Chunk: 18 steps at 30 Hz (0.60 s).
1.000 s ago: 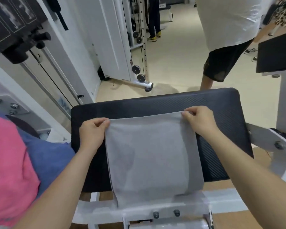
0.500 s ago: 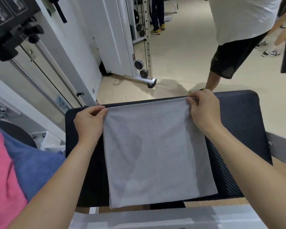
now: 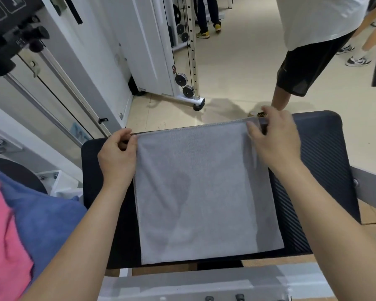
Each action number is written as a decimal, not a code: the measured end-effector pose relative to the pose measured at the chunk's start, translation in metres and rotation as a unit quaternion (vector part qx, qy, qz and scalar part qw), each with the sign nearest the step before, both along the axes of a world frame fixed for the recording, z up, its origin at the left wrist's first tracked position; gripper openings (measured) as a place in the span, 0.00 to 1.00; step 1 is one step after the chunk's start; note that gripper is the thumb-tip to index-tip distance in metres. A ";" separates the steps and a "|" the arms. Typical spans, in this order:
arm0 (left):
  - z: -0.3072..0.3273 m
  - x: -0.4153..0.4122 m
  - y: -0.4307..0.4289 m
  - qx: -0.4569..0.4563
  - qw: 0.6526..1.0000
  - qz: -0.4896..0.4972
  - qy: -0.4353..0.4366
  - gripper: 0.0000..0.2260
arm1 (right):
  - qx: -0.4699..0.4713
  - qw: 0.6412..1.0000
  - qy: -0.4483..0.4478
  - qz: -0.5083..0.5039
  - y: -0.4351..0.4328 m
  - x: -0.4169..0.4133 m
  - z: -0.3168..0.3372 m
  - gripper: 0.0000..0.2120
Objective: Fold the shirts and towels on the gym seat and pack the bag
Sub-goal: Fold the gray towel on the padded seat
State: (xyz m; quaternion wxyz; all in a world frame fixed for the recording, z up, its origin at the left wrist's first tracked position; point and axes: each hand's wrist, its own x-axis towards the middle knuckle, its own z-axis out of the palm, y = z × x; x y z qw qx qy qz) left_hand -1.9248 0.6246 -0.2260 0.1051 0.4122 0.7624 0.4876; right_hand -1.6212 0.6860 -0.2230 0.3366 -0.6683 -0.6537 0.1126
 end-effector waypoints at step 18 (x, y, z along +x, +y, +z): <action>-0.095 0.053 -0.211 -0.164 0.948 0.070 -0.265 0.03 | -0.215 0.960 0.176 -0.034 -0.189 0.058 -0.086 0.03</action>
